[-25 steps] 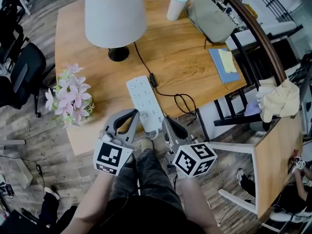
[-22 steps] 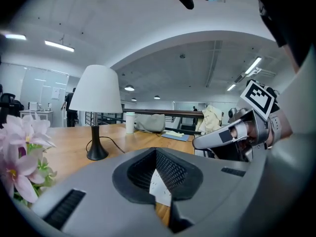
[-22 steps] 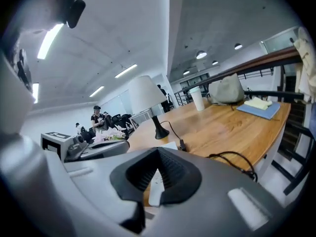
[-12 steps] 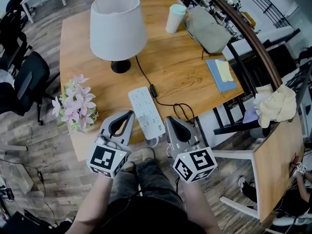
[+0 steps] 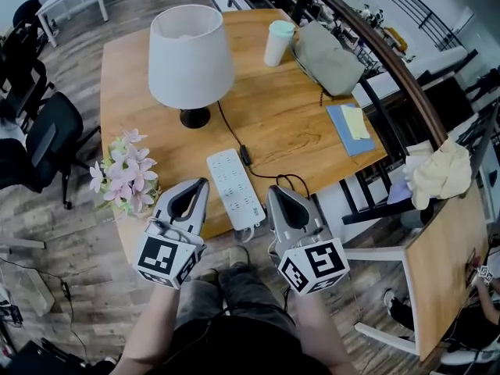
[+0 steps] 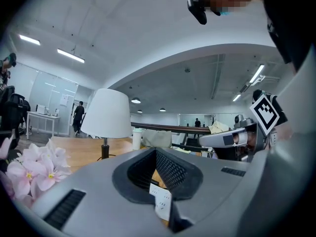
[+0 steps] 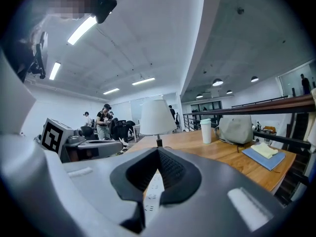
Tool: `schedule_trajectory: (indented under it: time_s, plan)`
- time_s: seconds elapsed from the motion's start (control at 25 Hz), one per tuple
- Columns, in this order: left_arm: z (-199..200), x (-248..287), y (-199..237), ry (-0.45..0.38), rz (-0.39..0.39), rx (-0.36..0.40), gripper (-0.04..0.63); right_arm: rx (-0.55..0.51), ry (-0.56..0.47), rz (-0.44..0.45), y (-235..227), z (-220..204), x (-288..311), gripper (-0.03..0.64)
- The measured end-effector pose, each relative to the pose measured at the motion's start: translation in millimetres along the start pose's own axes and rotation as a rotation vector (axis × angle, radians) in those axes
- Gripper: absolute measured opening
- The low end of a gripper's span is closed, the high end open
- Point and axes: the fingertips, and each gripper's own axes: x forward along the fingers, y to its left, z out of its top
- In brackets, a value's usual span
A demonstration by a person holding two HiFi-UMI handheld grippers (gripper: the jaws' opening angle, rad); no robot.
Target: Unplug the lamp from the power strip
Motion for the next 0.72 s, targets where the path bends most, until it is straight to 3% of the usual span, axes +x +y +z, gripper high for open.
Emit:
schedule_trajectory:
  time_s: [0.72]
  plan:
    - [39.4,-5.1,3.6,-0.075,0.011,-0.004,-0.003,-0.080,-0.070,0.015,6.5,37.6,-4.1,0.006]
